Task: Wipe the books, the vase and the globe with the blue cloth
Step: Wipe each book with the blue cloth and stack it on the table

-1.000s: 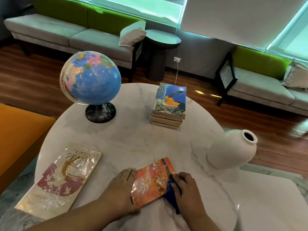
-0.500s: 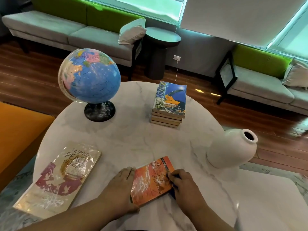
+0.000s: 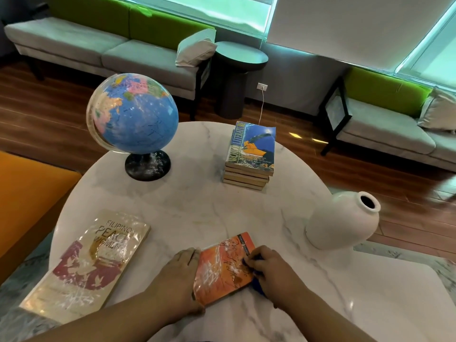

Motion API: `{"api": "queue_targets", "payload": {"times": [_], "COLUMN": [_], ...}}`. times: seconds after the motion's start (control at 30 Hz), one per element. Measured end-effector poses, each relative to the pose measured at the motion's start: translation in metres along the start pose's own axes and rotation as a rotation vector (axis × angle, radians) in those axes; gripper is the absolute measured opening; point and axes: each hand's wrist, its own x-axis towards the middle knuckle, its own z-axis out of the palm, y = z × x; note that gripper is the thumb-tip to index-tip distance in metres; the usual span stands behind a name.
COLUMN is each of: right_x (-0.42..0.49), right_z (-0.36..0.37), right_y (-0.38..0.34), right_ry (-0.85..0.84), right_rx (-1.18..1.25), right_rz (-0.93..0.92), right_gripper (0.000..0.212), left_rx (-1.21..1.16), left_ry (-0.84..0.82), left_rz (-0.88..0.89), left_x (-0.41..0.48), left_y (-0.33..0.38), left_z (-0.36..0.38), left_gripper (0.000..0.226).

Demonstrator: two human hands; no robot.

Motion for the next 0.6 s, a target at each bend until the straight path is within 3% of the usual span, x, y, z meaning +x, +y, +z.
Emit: {"api": "queue_targets", "payload": {"times": [0.1,0.27,0.4,0.53,0.6], "right_x": [0.011,-0.001,-0.006,-0.012,-0.016], "right_z": [-0.007,0.002,0.004,0.020,0.018], "right_y": [0.005,-0.010,-0.003,-0.017,-0.018], "right_ry": [0.105,-0.008,0.121,0.107,0.144], "right_rx": [0.000,0.017,0.046,0.094,0.124], "right_rz": [0.102,-0.067,0.085,-0.010,0.033], "right_gripper": [0.029,0.032,0.030,0.033,0.028], "left_rx": [0.010,0.026,0.032,0.035,0.036], "left_ry": [0.003,-0.004,0.002,-0.001,-0.002], "left_rz": [0.007,0.002,0.006,-0.002,0.000], "left_x": [0.001,0.001,0.002,0.002,0.002], "left_y": [0.000,0.000,0.000,-0.001,0.000], "left_z": [0.000,0.001,0.001,0.001,0.001], "left_gripper": [0.122,0.123,0.123,0.123,0.124]}}
